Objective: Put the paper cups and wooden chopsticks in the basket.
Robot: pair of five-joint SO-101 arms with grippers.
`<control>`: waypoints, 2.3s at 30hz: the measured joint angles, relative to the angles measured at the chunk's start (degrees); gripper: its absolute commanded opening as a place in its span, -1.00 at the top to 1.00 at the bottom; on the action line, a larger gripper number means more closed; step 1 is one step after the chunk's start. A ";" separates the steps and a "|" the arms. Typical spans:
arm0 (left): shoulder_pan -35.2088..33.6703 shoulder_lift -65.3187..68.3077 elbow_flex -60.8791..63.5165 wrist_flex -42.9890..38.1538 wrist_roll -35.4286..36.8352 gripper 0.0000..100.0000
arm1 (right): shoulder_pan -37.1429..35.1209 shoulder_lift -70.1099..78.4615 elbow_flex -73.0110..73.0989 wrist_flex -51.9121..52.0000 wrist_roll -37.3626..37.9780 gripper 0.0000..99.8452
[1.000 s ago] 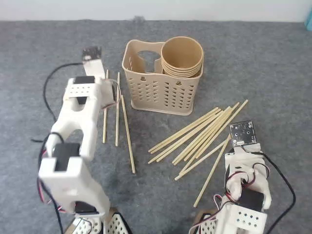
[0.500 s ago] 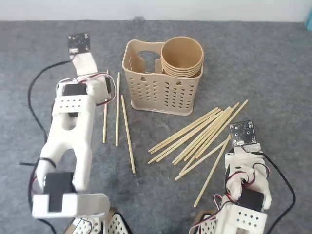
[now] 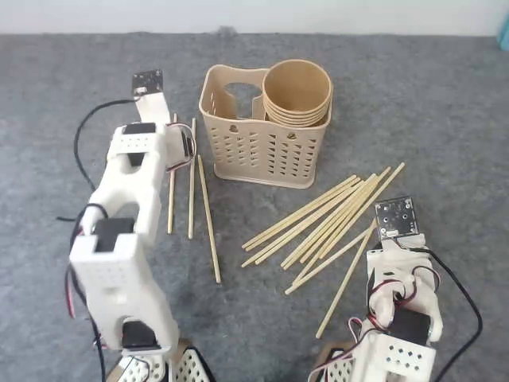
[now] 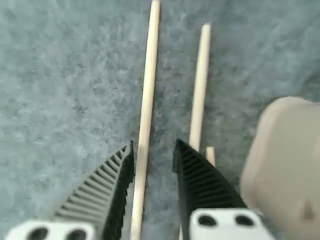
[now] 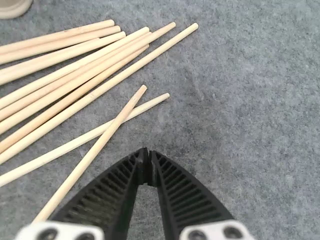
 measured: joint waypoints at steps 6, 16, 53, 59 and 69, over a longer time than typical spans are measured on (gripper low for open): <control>-0.26 10.73 -17.67 14.86 0.18 0.98 | 0.00 0.00 0.00 0.00 0.00 0.98; -0.79 9.58 -30.42 35.08 0.00 0.98 | 0.00 0.00 0.00 0.00 0.00 0.98; 15.74 -66.99 16.53 -36.04 0.00 0.98 | 0.00 0.00 0.00 0.00 0.00 0.98; 21.19 -66.73 18.29 -46.15 0.00 0.98 | 0.00 0.00 0.00 0.00 0.00 0.98; 21.45 -60.84 26.37 -46.77 0.00 0.97 | 0.00 0.00 0.00 0.00 0.00 0.98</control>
